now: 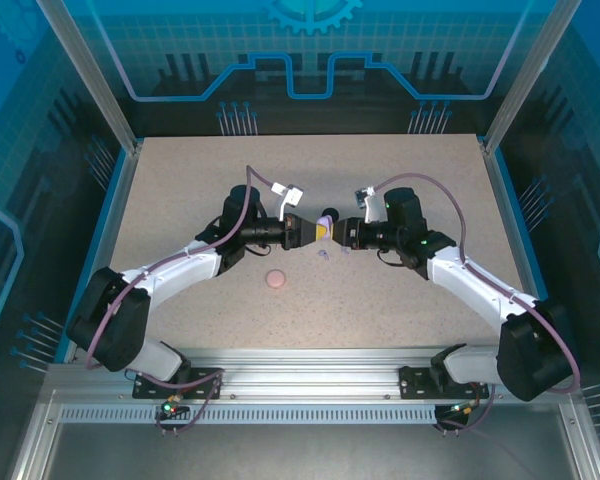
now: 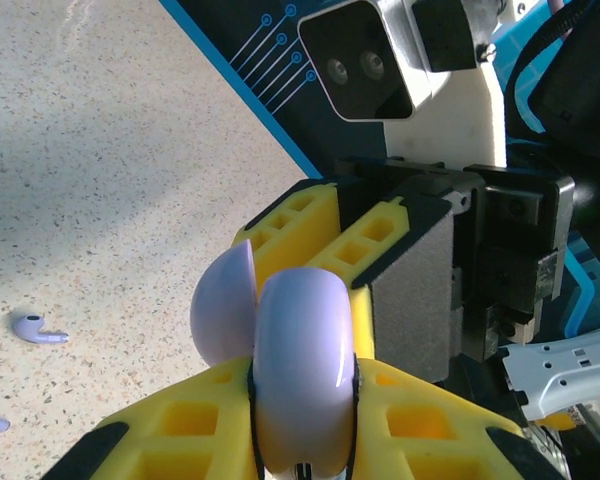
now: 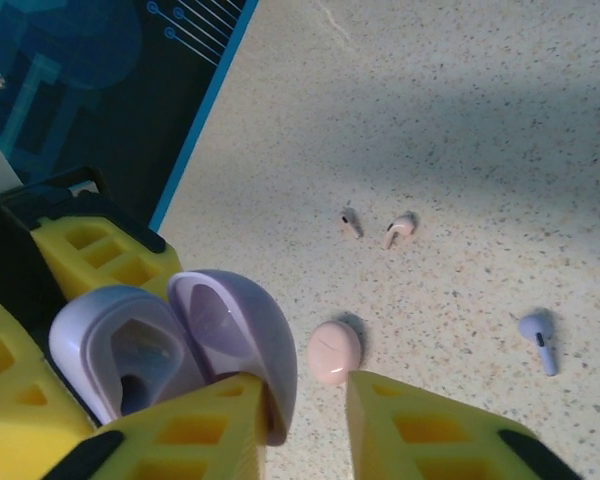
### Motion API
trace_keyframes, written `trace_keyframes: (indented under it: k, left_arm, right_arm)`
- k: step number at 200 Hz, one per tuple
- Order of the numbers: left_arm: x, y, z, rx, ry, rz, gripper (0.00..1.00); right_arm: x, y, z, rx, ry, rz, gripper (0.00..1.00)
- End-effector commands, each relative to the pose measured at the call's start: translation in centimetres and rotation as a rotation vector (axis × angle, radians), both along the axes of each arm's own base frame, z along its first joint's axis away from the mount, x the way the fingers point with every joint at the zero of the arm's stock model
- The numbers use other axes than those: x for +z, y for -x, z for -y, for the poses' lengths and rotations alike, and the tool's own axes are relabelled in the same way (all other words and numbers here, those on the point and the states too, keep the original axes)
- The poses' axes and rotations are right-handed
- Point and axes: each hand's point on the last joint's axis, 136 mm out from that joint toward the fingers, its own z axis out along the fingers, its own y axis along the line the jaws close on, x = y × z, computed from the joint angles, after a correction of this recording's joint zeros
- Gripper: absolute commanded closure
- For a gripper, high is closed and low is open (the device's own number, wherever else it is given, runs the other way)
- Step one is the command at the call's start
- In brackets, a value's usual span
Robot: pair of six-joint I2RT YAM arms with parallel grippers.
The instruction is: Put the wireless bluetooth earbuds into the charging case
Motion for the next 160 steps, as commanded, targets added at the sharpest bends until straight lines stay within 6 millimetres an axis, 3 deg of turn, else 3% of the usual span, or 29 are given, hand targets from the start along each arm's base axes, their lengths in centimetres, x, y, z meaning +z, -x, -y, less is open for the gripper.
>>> trace_keyframes:
  k: [1, 39, 59, 107, 112, 130, 144, 160]
  left_arm:
    - [2.5, 1.1, 0.5, -0.057, 0.055, 0.042, 1.0]
    - [2.8, 1.3, 0.4, -0.063, 0.067, 0.038, 1.0]
    - [3.0, 1.4, 0.5, -0.066, 0.073, 0.038, 1.0]
    - [3.0, 1.4, 0.4, -0.06, 0.069, 0.032, 1.0]
    - [3.0, 1.3, 0.4, -0.055, 0.068, 0.031, 1.0]
    - [2.8, 1.1, 0.3, -0.038, 0.061, 0.032, 1.0]
    - [2.8, 0.8, 0.1, -0.017, 0.056, 0.036, 0.87]
    - [2.8, 0.3, -0.2, 0.021, 0.048, 0.043, 0.57]
  right_arm:
    - [2.1, -0.8, -0.2, 0.016, -0.048, 0.057, 0.75]
    - [2.9, -0.8, -0.1, 0.032, -0.071, 0.074, 0.83]
    - [3.1, -0.7, 0.0, 0.038, -0.074, 0.078, 1.0]
    - [3.3, -0.6, 0.4, 0.026, -0.067, 0.084, 1.0]
    - [4.5, -1.0, 0.4, 0.023, -0.074, 0.11, 1.0]
    - [4.6, -1.1, 0.7, 0.005, -0.058, 0.112, 1.0]
    - [4.4, -1.2, 1.0, -0.01, -0.039, 0.107, 1.0]
    - [4.0, -1.4, 1.3, -0.024, -0.005, 0.096, 1.0]
